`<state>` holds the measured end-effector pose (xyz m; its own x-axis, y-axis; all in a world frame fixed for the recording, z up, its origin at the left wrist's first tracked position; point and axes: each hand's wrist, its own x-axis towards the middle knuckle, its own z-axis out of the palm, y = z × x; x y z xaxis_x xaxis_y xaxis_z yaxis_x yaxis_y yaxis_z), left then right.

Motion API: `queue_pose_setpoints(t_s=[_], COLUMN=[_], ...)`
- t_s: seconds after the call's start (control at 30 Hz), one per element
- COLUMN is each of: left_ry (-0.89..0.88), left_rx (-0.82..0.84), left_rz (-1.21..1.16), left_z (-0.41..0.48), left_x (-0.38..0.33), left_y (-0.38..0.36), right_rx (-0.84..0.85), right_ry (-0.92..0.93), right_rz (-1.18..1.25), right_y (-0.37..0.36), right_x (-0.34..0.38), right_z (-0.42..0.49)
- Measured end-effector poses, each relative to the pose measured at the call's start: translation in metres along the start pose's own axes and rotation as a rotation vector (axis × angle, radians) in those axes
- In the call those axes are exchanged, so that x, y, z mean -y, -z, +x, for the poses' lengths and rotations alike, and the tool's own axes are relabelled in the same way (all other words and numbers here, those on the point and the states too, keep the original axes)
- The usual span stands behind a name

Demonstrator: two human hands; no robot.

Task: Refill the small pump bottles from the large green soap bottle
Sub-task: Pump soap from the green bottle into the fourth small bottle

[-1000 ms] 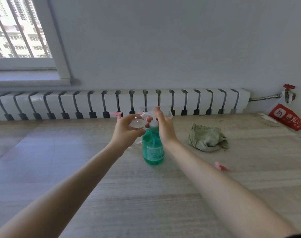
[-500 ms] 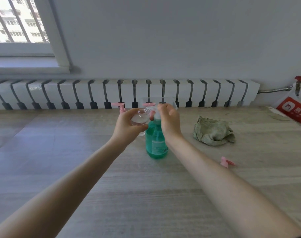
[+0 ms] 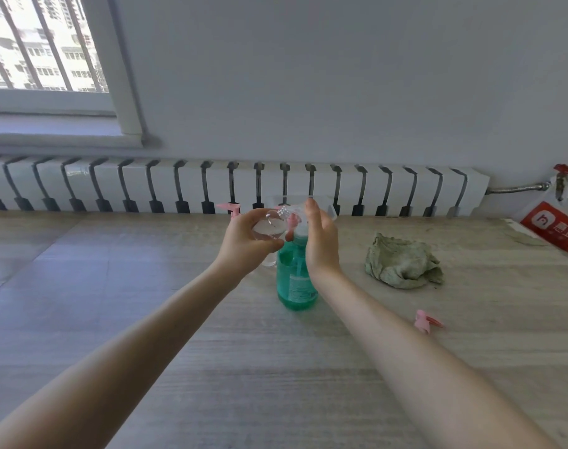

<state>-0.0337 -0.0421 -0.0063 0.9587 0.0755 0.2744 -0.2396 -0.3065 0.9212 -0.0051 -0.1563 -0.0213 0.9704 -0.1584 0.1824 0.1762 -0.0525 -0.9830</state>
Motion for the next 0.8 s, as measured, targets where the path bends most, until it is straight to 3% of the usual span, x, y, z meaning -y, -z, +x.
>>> queue_pose_setpoints(t_s=[0.8], left_ry=[-0.025], left_rx=[-0.032], left_rz=[0.064], left_z=[0.007], left_x=[0.019], left_y=[-0.002], right_rx=[-0.004], right_ry=[-0.058], right_rz=[0.042], right_y=[0.002], right_x=[-0.008], right_z=[0.011])
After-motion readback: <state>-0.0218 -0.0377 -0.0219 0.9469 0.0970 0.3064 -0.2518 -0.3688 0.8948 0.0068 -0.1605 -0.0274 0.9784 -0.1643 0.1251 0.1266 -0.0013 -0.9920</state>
